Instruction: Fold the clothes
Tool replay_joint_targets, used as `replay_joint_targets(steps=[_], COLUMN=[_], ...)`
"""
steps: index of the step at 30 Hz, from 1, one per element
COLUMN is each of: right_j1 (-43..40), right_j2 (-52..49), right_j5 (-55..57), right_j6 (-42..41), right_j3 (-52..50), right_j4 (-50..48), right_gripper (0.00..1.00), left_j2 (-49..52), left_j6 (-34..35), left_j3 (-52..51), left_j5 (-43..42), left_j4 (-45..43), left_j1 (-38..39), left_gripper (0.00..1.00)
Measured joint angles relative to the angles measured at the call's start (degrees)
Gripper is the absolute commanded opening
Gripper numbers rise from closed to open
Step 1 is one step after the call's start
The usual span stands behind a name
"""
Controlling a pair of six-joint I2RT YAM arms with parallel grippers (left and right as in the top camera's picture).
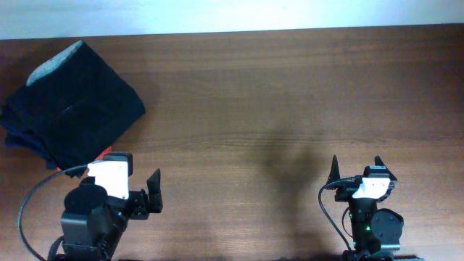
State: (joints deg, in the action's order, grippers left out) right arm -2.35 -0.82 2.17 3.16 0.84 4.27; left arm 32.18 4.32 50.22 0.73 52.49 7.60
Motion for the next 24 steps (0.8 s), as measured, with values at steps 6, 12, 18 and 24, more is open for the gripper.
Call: replay_joint_targets(steps=[6,12,18,24], right_j1=[0.0,0.0,0.0,0.0], right_j2=[0.0,0.0,0.0,0.0], right_j5=[0.0,0.0,0.1,0.3], right_j6=[0.1,0.0,0.0,0.0], right_j3=[0.0,0.0,0.0,0.0], right_j4=[0.0,0.0,0.0,0.0], right_gripper=[0.99,0.99,0.99,0.99], left_j2=[0.0,0.0,-5.0,-19.3], left_j6=[0.0,0.0,0.0,0.0], left_j3=[0.0,0.0,-4.7,-24.5], left_j5=[0.0,0.0,0.0,-0.1], left_j4=[0.0,0.0,-4.1,-22.6], left_j1=[0.0,0.0,-1.9,-6.8], left_gripper=[0.99,0.99,0.99,0.99])
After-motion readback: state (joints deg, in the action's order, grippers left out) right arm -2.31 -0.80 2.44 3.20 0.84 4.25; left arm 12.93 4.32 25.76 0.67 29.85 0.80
